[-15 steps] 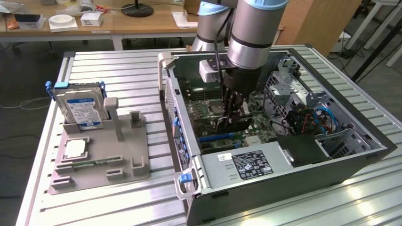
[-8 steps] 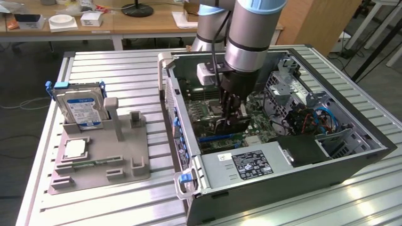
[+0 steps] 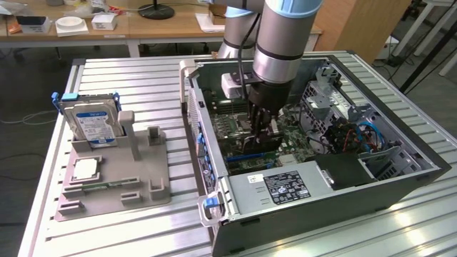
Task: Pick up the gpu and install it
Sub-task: 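Insert the gpu into the slot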
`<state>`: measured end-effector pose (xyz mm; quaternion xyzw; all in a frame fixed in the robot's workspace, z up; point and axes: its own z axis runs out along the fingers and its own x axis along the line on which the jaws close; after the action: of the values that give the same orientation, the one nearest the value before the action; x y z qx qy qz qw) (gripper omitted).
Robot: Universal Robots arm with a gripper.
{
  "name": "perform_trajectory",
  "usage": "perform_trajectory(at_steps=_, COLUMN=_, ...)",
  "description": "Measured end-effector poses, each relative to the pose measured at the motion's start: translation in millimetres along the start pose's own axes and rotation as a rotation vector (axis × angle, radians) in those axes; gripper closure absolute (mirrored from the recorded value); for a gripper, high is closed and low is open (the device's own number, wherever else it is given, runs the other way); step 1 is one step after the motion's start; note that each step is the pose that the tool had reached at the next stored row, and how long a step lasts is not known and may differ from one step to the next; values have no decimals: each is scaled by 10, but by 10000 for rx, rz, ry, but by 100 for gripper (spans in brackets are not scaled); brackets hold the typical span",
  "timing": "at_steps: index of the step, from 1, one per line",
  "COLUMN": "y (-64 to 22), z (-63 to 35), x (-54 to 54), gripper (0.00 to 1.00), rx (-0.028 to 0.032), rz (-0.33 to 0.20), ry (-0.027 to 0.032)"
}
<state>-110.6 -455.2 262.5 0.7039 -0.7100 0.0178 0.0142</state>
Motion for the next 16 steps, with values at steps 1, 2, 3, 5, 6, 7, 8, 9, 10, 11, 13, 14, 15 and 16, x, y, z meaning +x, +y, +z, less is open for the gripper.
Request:
perform_trajectory(at_steps=1, y=0, z=3, x=0, gripper=74, rx=1, rz=-1, ry=-1)
perform_trajectory(at_steps=2, y=-2, z=4, x=0, gripper=74, rx=1, rz=-1, ry=-1)
perform_trajectory(at_steps=3, y=-6, z=6, x=-1, gripper=74, rx=1, rz=0, ry=-1)
perform_trajectory(at_steps=5, y=-10, z=9, x=-1, gripper=74, rx=1, rz=1, ry=-1)
perform_trajectory(at_steps=6, y=-11, z=11, x=-5, gripper=74, rx=1, rz=1, ry=-2)
perform_trajectory(at_steps=7, y=-10, z=11, x=-15, gripper=74, rx=1, rz=2, ry=-3)
perform_trajectory(at_steps=8, y=-10, z=10, x=-27, gripper=74, rx=0, rz=1, ry=-2)
perform_trajectory(at_steps=9, y=-10, z=10, x=-38, gripper=74, rx=0, rz=1, ry=-2)
perform_trajectory(at_steps=10, y=-10, z=10, x=-39, gripper=74, rx=1, rz=0, ry=-1)
perform_trajectory(at_steps=11, y=-5, z=10, x=-39, gripper=74, rx=0, rz=-1, ry=-1)
perform_trajectory(at_steps=13, y=18, z=11, x=-35, gripper=74, rx=1, rz=-7, ry=-1)
perform_trajectory(at_steps=14, y=26, z=12, x=-35, gripper=74, rx=1, rz=-8, ry=-2)
perform_trajectory(at_steps=15, y=30, z=12, x=-36, gripper=74, rx=1, rz=-8, ry=-3)
perform_trajectory(at_steps=16, y=31, z=14, x=-35, gripper=74, rx=1, rz=-10, ry=-2)
